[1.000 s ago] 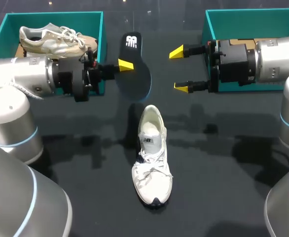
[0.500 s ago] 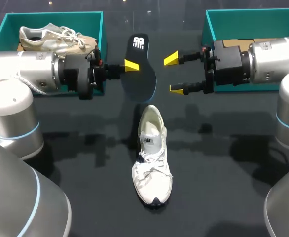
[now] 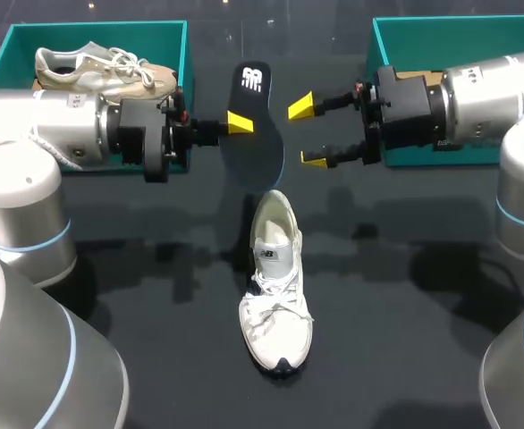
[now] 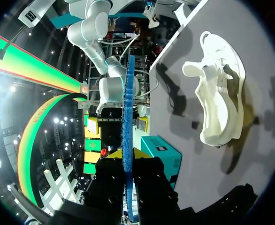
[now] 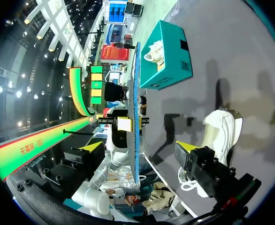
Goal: Take the shoe out of the shoebox, open the shoe tongue, remove and reinsert the insole, then place the shoe into the shoebox
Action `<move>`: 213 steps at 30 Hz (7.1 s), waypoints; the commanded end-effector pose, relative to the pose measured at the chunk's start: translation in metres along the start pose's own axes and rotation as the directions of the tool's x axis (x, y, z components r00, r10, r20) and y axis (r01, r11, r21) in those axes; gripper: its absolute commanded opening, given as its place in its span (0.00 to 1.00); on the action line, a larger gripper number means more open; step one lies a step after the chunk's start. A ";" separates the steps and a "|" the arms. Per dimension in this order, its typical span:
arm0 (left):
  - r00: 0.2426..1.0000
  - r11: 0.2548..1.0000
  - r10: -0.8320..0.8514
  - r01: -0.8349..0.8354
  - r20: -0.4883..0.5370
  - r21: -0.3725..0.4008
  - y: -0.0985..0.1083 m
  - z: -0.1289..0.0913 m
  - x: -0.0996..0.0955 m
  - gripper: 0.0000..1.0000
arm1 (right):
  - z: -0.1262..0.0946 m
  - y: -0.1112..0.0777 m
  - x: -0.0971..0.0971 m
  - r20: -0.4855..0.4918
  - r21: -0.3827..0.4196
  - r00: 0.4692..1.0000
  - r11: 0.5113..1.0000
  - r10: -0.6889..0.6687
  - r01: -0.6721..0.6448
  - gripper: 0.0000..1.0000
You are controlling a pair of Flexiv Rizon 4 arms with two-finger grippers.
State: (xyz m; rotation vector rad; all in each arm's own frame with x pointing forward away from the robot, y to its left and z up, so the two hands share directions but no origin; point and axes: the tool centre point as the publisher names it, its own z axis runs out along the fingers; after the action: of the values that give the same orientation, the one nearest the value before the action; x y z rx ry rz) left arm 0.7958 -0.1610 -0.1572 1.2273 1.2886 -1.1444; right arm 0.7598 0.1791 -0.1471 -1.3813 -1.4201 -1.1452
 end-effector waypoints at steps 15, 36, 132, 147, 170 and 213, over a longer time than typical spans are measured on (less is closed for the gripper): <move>0.999 0.998 0.042 -0.040 0.033 -0.053 0.011 0.011 0.005 0.00 | 0.038 0.003 -0.003 -0.064 0.078 0.993 0.991 -0.100 0.105 0.96; 0.998 0.998 0.048 -0.047 0.033 -0.044 0.020 0.021 0.005 0.00 | 0.048 0.004 -0.007 -0.098 0.088 0.988 0.988 -0.119 0.128 0.39; 0.253 0.440 -0.897 0.423 -0.363 -0.792 0.015 -0.081 0.096 1.00 | 0.001 0.019 -0.041 0.158 -0.056 0.897 0.903 -0.412 0.425 0.00; 0.215 0.382 -0.922 0.368 -0.322 -0.848 0.009 -0.084 0.106 1.00 | 0.002 0.021 -0.043 0.175 -0.061 0.876 0.883 -0.450 0.466 0.00; 0.166 0.340 -0.940 0.465 -0.296 -0.817 -0.019 -0.081 0.144 1.00 | 0.018 0.012 -0.060 -0.038 -0.126 0.847 0.844 -0.530 0.522 0.00; 0.058 0.192 -0.980 0.532 -0.191 -0.825 -0.044 -0.026 0.193 1.00 | 0.063 0.014 -0.097 -0.124 -0.139 0.780 0.789 -0.613 0.598 0.00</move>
State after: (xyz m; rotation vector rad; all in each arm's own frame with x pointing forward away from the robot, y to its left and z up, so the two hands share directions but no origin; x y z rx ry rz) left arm 0.7455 -0.1164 -0.3415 0.2424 3.0321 -0.7664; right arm 0.7764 0.2120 -0.2510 -0.8694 -1.7722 -1.7106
